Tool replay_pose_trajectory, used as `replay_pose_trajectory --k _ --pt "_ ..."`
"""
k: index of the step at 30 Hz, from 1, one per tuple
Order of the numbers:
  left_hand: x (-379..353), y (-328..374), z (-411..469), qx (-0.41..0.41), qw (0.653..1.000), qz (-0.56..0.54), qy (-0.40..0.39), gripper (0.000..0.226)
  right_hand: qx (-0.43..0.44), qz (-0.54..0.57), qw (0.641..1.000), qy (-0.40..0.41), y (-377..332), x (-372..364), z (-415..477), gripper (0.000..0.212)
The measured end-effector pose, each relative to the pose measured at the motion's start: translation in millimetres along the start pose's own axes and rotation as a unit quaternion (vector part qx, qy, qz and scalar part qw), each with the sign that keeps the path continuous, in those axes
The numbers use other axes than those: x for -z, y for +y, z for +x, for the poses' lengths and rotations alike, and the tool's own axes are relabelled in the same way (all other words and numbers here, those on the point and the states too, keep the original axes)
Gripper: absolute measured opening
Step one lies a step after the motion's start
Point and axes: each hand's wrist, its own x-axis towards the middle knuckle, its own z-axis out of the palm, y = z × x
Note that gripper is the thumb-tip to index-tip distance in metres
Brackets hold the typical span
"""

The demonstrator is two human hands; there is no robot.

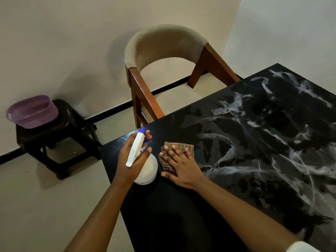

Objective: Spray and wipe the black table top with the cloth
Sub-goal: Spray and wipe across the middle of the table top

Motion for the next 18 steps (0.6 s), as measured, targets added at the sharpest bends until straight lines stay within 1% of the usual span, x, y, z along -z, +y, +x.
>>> replay_pose_trajectory --k 1,3,6,7,8,9,10,11,12,13,14,15,17,18 --pt "5.0 -3.3 -0.3 0.023 1.000 0.000 -0.011 0.081 0.003 -0.002 1.000 0.001 2.0 0.1 -0.4 0.073" --pt "12.4 -7.8 0.8 0.054 0.998 0.024 -0.036 0.084 -0.013 -0.012 1.000 0.007 7.9 4.1 10.8 0.078" --pt "29.5 -13.5 7.1 0.101 0.984 0.051 -0.140 0.085 -0.082 -0.002 0.996 0.031 16.8 11.2 39.9 0.086" --pt "38.2 -12.8 9.2 0.129 0.975 0.032 -0.176 0.088 -0.102 0.002 0.994 0.035 19.0 12.0 47.7 0.086" --pt "48.4 -12.5 11.0 0.151 0.968 -0.014 -0.199 0.090 -0.113 0.002 0.993 0.037 20.2 12.1 53.2 0.086" --pt "59.3 -9.9 12.0 0.155 0.963 -0.075 -0.207 0.087 -0.117 0.000 0.992 0.038 19.9 11.9 56.3 0.086" --pt "68.5 -5.4 13.3 0.142 0.959 -0.140 -0.199 0.083 -0.117 -0.003 0.992 0.037 19.7 10.0 57.6 0.087" --pt "74.7 1.1 16.2 0.123 0.957 -0.188 -0.187 0.077 -0.116 -0.006 0.992 0.039 19.7 8.7 57.7 0.087" --pt "77.0 9.2 20.8 0.105 0.955 -0.213 -0.177 0.071 -0.116 -0.006 0.992 0.042 20.2 7.4 57.6 0.087" --pt "75.0 16.9 27.6 0.096 0.958 -0.210 -0.168 0.061 -0.116 -0.003 0.992 0.044 20.8 6.9 57.6 0.088" --pt "70.0 25.3 35.7 0.100 0.964 -0.183 -0.168 0.047 -0.118 0.001 0.992 0.045 21.3 7.0 57.8 0.087" --pt "63.9 32.3 44.0 0.117 0.966 -0.138 -0.186 0.039 -0.119 0.004 0.992 0.042 21.3 7.3 57.9 0.085" --pt "51.8 39.5 56.7 0.154 0.955 -0.068 -0.244 0.037 -0.122 0.009 0.992 0.036 21.0 8.3 58.1 0.081" --pt "46.8 40.3 60.1 0.165 0.948 -0.066 -0.265 0.034 -0.123 0.009 0.992 0.034 21.3 8.3 58.1 0.080"
